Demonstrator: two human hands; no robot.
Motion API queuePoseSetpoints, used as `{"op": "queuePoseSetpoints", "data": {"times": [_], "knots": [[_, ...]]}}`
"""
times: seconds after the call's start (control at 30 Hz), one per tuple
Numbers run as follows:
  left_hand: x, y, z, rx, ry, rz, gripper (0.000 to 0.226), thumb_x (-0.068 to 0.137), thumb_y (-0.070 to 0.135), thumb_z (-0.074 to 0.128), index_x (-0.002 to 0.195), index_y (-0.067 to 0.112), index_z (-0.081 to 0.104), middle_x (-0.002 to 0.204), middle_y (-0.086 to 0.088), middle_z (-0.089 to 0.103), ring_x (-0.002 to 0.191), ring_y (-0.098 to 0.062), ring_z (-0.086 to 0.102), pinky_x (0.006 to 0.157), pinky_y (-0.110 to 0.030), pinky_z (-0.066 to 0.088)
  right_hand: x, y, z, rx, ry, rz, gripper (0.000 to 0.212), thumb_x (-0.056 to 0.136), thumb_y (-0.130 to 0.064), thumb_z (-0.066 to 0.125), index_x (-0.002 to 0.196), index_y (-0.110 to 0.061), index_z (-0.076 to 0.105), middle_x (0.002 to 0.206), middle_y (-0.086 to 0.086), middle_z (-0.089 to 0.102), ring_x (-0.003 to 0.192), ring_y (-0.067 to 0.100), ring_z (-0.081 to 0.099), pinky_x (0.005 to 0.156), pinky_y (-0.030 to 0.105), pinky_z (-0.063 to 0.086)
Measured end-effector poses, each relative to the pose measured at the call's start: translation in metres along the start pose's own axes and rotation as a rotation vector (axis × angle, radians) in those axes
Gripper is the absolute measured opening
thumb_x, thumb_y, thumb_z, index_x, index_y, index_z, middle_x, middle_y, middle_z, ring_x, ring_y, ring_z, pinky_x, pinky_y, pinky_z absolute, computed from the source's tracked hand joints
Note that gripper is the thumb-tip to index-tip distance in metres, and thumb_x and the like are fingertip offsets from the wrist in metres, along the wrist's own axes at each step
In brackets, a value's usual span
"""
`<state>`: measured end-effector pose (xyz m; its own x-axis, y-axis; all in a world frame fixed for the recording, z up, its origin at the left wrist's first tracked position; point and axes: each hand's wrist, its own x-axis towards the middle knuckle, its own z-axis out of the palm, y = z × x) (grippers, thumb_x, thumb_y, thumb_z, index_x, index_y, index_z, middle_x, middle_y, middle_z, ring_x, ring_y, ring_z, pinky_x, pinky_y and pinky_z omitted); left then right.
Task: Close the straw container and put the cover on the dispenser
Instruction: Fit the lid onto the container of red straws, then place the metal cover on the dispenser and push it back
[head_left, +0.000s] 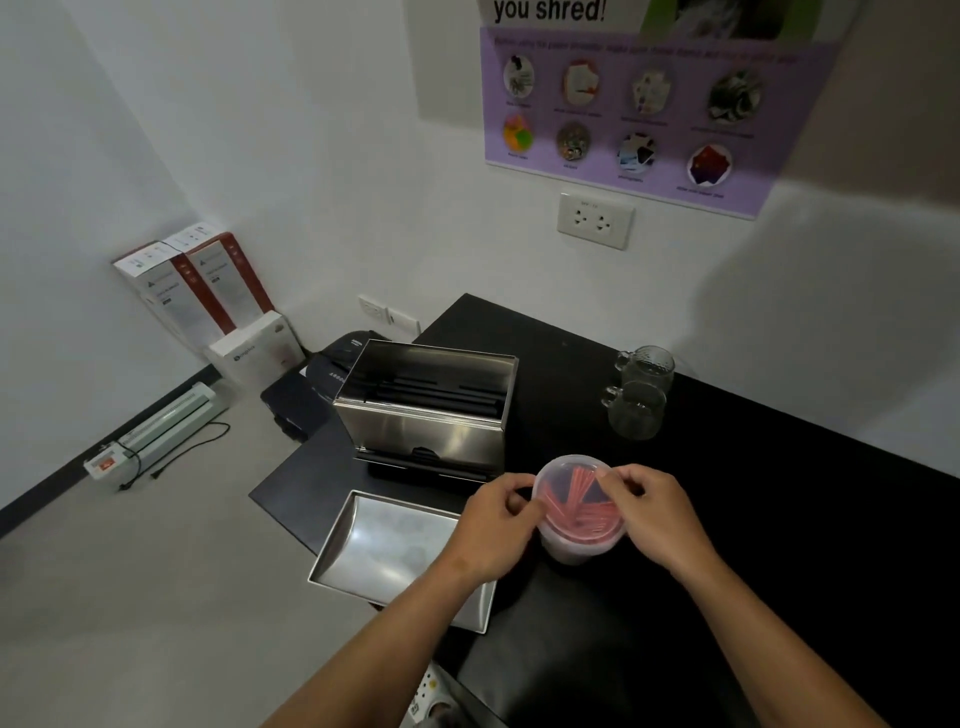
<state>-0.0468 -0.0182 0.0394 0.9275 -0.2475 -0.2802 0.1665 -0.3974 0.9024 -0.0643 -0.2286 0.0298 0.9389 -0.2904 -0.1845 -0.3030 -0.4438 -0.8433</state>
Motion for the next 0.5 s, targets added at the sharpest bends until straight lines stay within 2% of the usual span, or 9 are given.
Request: {"op": "queuePoseSetpoints", "data": {"times": [0.17,0.23,0.3,0.37,0.43,0.5], "knots": [[0.004,-0.006,0.017,-0.019,-0.002,-0.048,0.026,0.102,0.022,0.067,0.128,0.019,0.070,0.092,-0.015,0.076,0.082,-0.027,0.072,0.091,-0.045,0.060,0.005,0.021,0.000,-0.038,0.006,0.021,0.019,0.101,-0.039,0.064,0.085,-0.035,0.072,0.085,-0.007,0.077,0.082,0.004,0.074,0.073,0.025,0.057],[0.004,-0.008,0.020,-0.040,0.009,-0.056,0.025,0.101,0.021,0.068,0.126,0.018,0.071,0.086,-0.010,0.072,0.075,-0.018,0.068,0.090,-0.045,0.059,0.006,0.024,-0.001,-0.037,0.006,0.020,0.016,0.101,-0.041,0.064,0.088,-0.036,0.072,0.087,-0.008,0.077,0.084,0.004,0.074,0.075,0.025,0.058],[0.005,-0.011,0.021,-0.046,0.014,-0.060,0.026,0.101,0.023,0.068,0.126,0.018,0.071,0.087,-0.013,0.073,0.076,-0.013,0.066,0.089,-0.044,0.060,0.006,0.025,-0.003,-0.051,0.002,0.022,0.013,0.100,-0.042,0.065,0.092,-0.036,0.073,0.089,-0.009,0.077,0.087,0.005,0.074,0.076,0.026,0.058],[0.003,-0.013,0.019,-0.035,0.024,-0.064,0.030,0.101,0.025,0.069,0.131,0.017,0.068,0.098,-0.018,0.076,0.081,-0.017,0.070,0.091,-0.043,0.060,0.006,0.021,-0.005,-0.086,0.011,0.026,0.018,0.098,-0.044,0.066,0.102,-0.028,0.075,0.098,-0.008,0.074,0.095,0.011,0.073,0.078,0.026,0.057],[0.001,-0.017,0.012,-0.025,0.054,-0.069,0.034,0.102,0.024,0.068,0.134,0.015,0.066,0.104,-0.020,0.076,0.089,-0.027,0.073,0.095,-0.044,0.061,0.003,0.011,-0.008,-0.155,0.058,-0.002,0.031,0.097,-0.045,0.067,0.117,-0.022,0.073,0.114,-0.003,0.067,0.106,0.014,0.067,0.087,0.030,0.055],[-0.001,-0.022,-0.001,-0.010,0.089,-0.056,0.034,0.102,0.021,0.069,0.134,0.012,0.066,0.103,-0.021,0.075,0.086,-0.023,0.072,0.093,-0.042,0.061,-0.005,-0.005,-0.011,-0.147,0.113,-0.081,0.034,0.097,-0.041,0.069,0.123,-0.019,0.072,0.120,-0.004,0.062,0.111,0.012,0.061,0.091,0.026,0.050]]}}
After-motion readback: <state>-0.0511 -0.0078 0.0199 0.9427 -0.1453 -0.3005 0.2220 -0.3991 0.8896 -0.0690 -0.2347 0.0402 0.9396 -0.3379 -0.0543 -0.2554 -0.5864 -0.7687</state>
